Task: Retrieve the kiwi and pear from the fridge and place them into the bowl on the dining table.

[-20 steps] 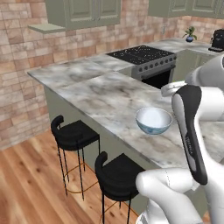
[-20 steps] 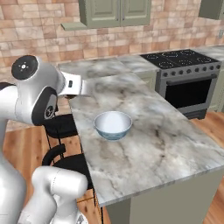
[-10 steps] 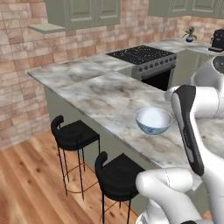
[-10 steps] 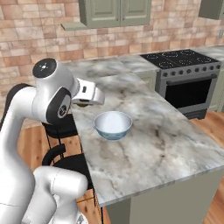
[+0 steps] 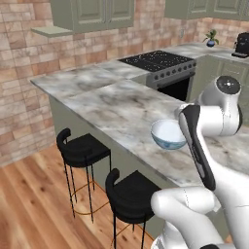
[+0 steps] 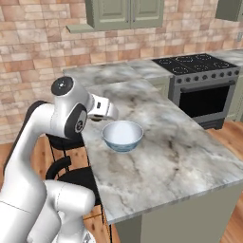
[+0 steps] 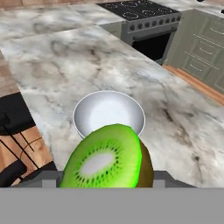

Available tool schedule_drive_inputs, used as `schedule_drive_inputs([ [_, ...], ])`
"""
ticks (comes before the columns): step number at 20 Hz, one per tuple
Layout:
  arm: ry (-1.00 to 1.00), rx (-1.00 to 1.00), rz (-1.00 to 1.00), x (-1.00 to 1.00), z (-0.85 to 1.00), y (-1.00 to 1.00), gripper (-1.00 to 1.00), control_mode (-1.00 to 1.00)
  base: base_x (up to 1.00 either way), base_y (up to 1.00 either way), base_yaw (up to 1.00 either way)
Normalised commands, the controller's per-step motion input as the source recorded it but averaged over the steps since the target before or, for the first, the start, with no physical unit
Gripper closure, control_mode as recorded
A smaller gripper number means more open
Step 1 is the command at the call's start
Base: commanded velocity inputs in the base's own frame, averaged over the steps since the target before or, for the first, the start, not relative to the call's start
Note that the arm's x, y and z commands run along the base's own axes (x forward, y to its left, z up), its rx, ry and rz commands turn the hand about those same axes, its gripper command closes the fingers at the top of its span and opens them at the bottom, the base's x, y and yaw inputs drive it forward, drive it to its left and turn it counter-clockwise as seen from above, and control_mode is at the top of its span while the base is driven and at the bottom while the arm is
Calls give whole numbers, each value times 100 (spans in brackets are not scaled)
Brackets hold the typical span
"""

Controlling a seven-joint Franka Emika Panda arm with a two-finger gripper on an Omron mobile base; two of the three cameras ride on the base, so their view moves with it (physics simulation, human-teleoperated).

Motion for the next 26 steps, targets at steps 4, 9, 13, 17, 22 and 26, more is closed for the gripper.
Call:
schedule_drive_inputs([
  [4,10,0,0,43,-41,-11,100,-100,0,0,0],
  [9,12,0,0,46,-41,-10,100,-100,0,0,0],
  [13,9,0,0,46,-44,-7,100,-100,0,0,0],
  [17,10,0,0,46,-42,-10,100,-100,0,0,0],
  [22,8,0,0,40,-40,-10,100,-100,0,0,0],
  [26,7,0,0,39,-40,-11,100,-100,0,0,0],
])
